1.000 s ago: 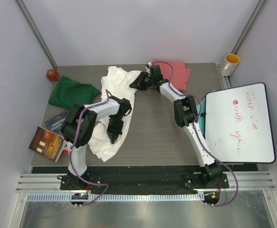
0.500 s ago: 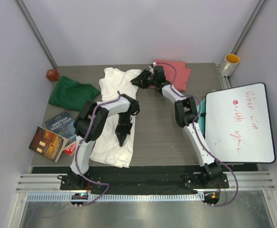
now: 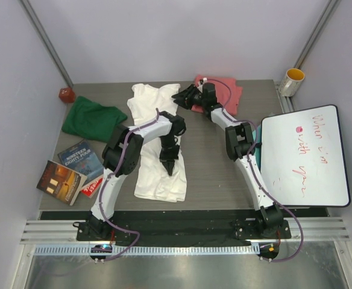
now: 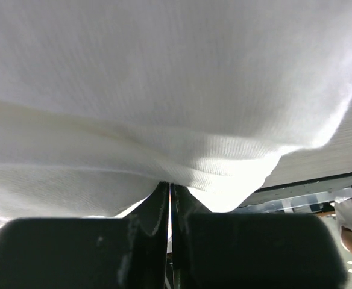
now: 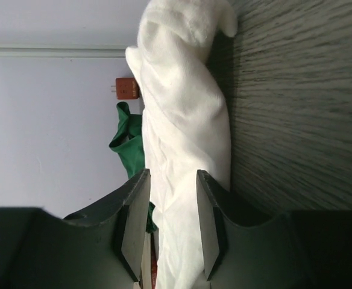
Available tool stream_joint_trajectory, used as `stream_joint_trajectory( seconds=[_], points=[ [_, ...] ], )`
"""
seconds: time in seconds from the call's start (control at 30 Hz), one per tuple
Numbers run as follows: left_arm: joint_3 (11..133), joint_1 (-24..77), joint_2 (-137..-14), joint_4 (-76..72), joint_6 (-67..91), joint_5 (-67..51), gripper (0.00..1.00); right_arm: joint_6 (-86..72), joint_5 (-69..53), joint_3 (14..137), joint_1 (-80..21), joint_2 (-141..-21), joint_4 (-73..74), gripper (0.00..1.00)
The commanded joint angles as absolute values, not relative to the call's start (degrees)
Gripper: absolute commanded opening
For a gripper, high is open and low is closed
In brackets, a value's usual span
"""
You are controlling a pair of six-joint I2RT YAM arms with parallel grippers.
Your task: Fold and stack the t-shirts
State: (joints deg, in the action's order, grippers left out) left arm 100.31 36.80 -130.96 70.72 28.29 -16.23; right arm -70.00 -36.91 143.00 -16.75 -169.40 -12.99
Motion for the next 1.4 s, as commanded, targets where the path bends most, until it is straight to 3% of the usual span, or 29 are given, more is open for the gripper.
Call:
stream_joint_trajectory(
  seconds=[0.0,0.07,0.17,0.33,0.53,0.7,0.8,0.97,1.1,1.27,1.37],
  points=[
    [97.7,37.4,-129.2,57.0,32.2,-14.1,0.09,-73.1,-39.2,137.4,-15.0,-166.0,-20.4,0.45],
    [97.3,37.4,-125.9,57.4,32.5,-12.6,0.20,-75.6,-39.6,135.1,-14.9,-164.0,-22.8,0.48],
    [96.9,37.4,-122.2,58.3,32.7,-12.5,0.28,-82.7,-42.4,134.6,-15.0,-162.4,-28.0,0.49],
    [98.7,37.3,-118.8,62.3,32.3,-12.6,0.28,-89.1,-46.5,132.4,-15.0,-157.4,-34.4,0.50],
    [98.7,35.3,-112.4,65.7,30.6,-6.2,0.30,-90.4,-51.1,121.6,-15.0,-148.2,-36.7,0.47],
    [93.3,33.5,-112.8,67.2,26.7,-2.6,0.11,-85.2,-52.1,110.1,-15.6,-143.5,-32.6,0.32],
    [88.6,33.5,-112.2,64.4,26.7,-2.9,0.03,-75.2,-52.3,107.8,-16.8,-141.5,-22.4,0.23],
    [81.0,33.5,-111.6,58.8,28.3,-5.9,0.00,-60.2,-48.4,105.4,-20.1,-140.7,-4.6,0.22],
    [76.7,33.5,-111.1,56.5,29.0,-6.4,0.00,-54.7,-46.9,106.3,-22.2,-142.9,-0.4,0.22],
    [73.0,33.6,-110.0,56.2,29.0,-6.9,0.00,-48.9,-42.7,114.2,-24.0,-146.5,12.1,0.20],
    [71.2,33.7,-109.1,56.0,29.2,-7.7,0.00,-45.9,-37.0,119.7,-24.3,-149.1,20.5,0.14]
  ],
)
